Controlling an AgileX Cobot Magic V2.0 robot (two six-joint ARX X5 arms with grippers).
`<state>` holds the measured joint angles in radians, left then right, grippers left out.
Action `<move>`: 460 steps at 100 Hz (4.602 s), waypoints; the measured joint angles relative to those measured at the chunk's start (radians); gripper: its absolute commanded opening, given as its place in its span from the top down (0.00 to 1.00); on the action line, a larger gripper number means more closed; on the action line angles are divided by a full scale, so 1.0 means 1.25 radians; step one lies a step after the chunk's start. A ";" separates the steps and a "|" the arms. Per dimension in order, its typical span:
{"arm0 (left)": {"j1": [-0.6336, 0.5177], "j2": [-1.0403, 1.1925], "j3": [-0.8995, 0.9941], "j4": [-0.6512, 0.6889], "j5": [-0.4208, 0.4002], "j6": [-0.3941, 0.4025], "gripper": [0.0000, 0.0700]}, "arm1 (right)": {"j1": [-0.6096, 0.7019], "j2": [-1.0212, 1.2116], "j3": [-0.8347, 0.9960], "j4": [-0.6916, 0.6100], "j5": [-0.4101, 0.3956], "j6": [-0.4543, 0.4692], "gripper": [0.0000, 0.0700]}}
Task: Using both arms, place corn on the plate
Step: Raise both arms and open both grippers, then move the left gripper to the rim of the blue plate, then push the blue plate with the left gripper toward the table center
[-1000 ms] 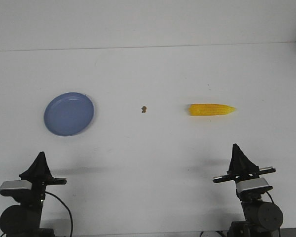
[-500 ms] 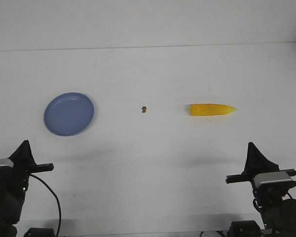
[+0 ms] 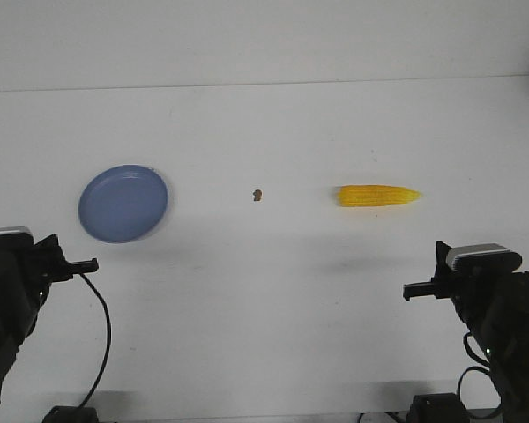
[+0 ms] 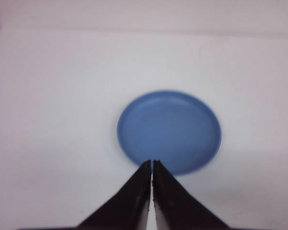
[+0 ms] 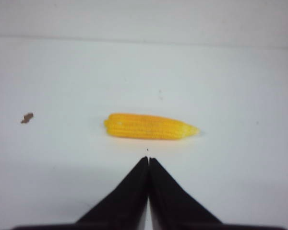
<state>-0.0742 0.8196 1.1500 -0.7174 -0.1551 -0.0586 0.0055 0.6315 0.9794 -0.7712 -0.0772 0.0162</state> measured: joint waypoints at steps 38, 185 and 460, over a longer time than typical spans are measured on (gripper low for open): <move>0.000 0.027 0.002 -0.020 0.000 0.016 0.98 | 0.000 0.032 0.000 -0.001 -0.001 0.000 1.00; 0.191 0.614 0.243 0.094 0.108 -0.049 0.22 | 0.000 0.031 0.000 -0.001 -0.001 0.001 0.26; 0.249 0.770 0.243 0.130 0.519 -0.096 0.99 | 0.000 0.031 0.000 0.003 -0.001 0.001 0.26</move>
<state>0.2375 1.7817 1.4540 -0.5549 0.4934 -0.1783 0.0059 0.6701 0.9794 -0.7673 -0.0780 0.0174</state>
